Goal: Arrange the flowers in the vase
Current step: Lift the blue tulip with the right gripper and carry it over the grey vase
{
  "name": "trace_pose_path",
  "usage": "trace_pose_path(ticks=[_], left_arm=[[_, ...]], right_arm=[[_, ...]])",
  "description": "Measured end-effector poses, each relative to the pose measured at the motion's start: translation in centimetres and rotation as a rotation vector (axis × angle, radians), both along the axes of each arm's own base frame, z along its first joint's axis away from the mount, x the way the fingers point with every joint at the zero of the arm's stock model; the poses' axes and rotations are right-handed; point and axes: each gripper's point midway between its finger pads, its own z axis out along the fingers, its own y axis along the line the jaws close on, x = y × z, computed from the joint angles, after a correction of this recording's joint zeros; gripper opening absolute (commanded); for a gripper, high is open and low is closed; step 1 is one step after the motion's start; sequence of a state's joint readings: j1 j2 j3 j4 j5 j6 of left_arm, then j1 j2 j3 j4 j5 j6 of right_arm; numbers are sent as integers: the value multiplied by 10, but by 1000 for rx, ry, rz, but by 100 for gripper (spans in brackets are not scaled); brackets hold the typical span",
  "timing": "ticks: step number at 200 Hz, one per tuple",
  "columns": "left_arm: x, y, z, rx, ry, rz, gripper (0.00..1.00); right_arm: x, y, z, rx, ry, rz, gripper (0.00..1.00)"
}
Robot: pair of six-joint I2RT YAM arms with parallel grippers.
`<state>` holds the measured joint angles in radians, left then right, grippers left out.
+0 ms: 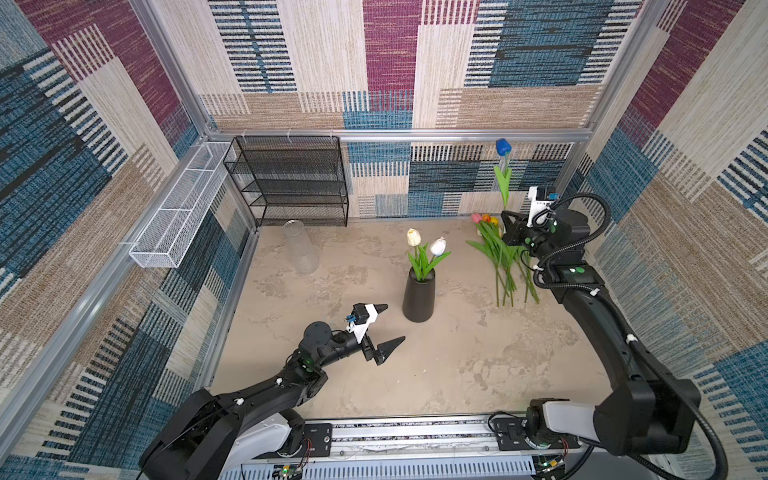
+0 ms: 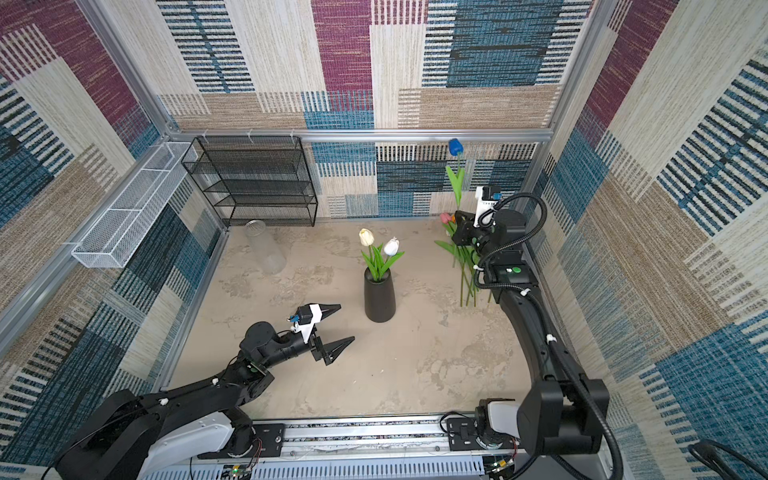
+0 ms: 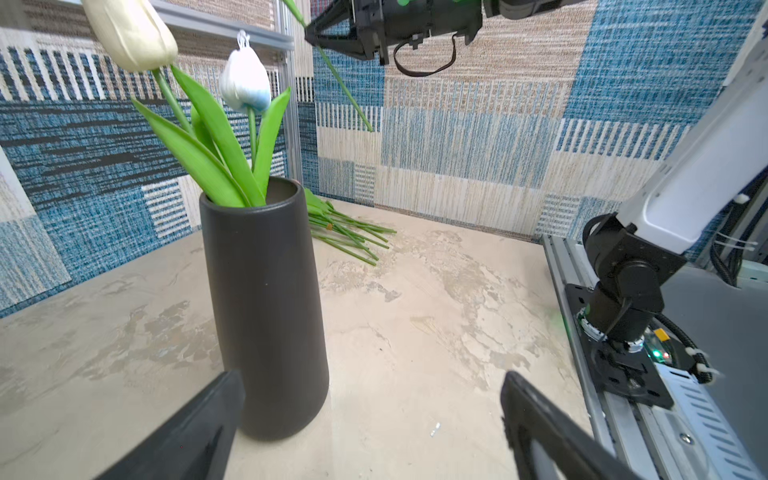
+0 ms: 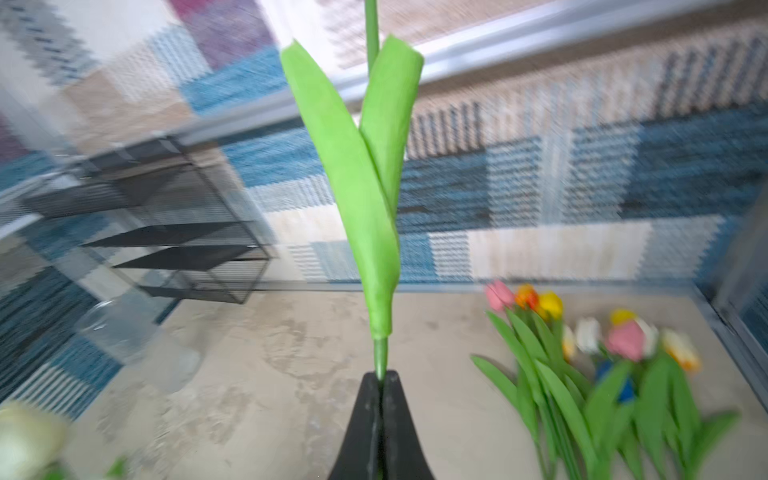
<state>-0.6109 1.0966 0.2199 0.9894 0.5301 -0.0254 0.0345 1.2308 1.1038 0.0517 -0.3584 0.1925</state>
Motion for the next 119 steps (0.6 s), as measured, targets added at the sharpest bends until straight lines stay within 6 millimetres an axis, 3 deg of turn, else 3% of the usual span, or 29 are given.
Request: trace_pose_path(ticks=[30, 63, 83, 119], left_arm=[[-2, 1, 6, -10, -19, 0, 99], [0, 0, 1, 0, -6, 3, 100], [3, -2, -4, 10, 10, 2, 100], [6, -5, -13, 27, 34, -1, 99]], right_arm=[[-61, 62, 48, 13, -263, 275, 0], [-119, 112, 61, 51, -475, 515, 0], [-133, 134, 49, 91, -524, 596, 0], [-130, 164, 38, 161, -571, 652, 0]])
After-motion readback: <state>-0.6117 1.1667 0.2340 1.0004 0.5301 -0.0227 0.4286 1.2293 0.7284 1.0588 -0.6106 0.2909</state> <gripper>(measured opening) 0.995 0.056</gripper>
